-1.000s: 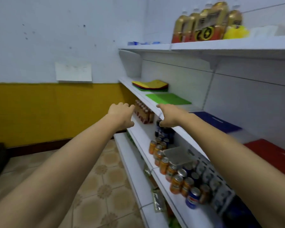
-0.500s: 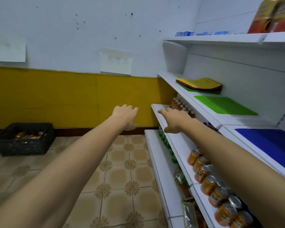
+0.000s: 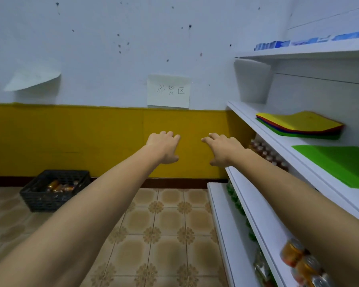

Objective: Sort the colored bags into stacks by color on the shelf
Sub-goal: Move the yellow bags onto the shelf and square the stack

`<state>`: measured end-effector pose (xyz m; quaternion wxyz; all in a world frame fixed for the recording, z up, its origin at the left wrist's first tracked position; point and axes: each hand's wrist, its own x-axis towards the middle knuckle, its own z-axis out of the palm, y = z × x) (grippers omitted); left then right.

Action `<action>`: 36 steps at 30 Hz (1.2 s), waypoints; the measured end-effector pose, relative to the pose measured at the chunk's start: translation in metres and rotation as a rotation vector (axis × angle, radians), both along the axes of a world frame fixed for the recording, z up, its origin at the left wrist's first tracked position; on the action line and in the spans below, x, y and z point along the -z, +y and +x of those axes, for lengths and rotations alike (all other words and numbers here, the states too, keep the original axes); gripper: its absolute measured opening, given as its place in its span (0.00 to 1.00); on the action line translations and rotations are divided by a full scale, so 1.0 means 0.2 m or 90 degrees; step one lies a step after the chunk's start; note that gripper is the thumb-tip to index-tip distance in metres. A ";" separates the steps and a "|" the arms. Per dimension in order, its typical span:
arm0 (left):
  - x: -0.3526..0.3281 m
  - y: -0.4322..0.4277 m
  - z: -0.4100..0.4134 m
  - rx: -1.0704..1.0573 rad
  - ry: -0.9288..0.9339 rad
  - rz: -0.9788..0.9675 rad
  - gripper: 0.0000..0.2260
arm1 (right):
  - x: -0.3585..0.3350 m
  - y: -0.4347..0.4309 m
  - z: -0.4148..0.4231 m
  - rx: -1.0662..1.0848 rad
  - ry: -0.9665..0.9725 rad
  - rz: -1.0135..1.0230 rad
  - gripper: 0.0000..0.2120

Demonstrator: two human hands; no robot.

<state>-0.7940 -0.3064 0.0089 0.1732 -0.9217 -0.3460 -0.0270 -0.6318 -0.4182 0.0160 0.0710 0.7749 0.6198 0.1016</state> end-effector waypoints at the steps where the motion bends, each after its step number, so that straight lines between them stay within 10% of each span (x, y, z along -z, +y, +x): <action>1: -0.01 0.06 0.04 -0.003 0.003 0.003 0.31 | -0.01 0.06 0.05 -0.003 0.002 0.001 0.38; 14: 0.03 0.58 0.69 0.035 0.000 -0.021 0.30 | 0.03 0.44 0.73 0.080 0.016 -0.003 0.36; 36: 0.13 1.32 2.39 0.503 -0.012 -0.065 0.28 | 0.03 0.52 1.89 0.637 0.131 0.153 0.34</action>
